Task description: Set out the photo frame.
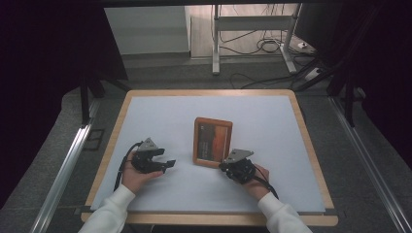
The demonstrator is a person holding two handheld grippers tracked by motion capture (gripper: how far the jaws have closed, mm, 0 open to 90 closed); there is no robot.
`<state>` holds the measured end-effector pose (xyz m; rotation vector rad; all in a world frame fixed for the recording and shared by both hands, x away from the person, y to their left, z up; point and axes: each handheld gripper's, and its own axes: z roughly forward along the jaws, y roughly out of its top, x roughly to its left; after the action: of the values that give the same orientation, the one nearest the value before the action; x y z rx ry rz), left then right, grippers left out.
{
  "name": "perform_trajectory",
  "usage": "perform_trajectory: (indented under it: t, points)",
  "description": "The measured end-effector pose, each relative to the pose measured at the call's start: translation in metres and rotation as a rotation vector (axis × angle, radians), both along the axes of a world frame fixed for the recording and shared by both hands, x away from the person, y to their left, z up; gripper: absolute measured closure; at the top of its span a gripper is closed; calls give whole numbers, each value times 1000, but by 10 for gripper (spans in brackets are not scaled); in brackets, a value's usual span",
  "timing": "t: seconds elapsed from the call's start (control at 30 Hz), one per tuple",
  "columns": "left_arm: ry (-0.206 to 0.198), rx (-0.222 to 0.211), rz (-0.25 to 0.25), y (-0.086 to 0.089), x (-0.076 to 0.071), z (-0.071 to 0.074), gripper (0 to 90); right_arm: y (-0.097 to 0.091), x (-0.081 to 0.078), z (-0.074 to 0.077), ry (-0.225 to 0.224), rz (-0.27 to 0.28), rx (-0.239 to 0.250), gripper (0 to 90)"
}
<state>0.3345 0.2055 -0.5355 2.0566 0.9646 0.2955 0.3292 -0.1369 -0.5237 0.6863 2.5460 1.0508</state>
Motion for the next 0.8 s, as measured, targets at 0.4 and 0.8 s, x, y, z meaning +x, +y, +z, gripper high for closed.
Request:
perform_trajectory:
  t: [0.4, 0.8]
  points:
    - [3, 4, -5, -1, 0, -1, 290, -8, 5, 0, -7, -29, 4, 895]
    - [0, 4, -1, 0, 0, 0, 290, -9, 4, 0, -10, -30, 10, 891]
